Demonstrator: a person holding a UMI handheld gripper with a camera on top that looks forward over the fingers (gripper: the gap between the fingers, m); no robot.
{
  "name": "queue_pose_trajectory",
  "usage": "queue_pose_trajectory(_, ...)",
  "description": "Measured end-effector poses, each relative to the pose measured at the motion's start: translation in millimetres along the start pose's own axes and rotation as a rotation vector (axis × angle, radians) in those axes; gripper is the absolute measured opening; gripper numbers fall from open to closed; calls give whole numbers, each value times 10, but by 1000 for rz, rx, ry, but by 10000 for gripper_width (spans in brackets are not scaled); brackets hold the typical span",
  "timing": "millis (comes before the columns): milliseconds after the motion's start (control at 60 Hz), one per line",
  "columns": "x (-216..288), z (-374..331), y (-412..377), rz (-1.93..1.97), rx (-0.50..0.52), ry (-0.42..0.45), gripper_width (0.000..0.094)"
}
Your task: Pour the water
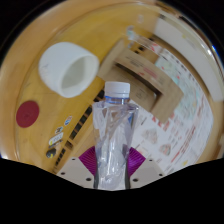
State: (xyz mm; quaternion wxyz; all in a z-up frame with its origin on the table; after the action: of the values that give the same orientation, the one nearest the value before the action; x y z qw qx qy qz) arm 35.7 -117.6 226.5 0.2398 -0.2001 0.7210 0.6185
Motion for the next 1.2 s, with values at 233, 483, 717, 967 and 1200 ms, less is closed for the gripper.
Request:
queue_pose_trajectory(233,-714,-250,614,811,-47,43,346)
queue_pose_trajectory(483,-964,-311,676,1779,79,287,345)
queue_pose_trajectory(717,-385,-82,-446,2037,292,299,347)
queue_pose_trajectory(967,213,-18,-1208,2102,440,263,346)
queue_pose_trajectory(1200,328,-118,-1382,2072,386,279,410)
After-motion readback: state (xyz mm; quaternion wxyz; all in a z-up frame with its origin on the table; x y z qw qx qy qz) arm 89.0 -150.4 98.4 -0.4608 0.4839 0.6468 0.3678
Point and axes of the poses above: the point between the fingertips, and its own axes, seen from behind it with the camera up: y to the right, x up, z forward, the way the camera looks, the point moved 4 cm from there along -z, backward, against the way the camera looks, and after that the axes turned 4 degrees about x, right-handed, at the moved point
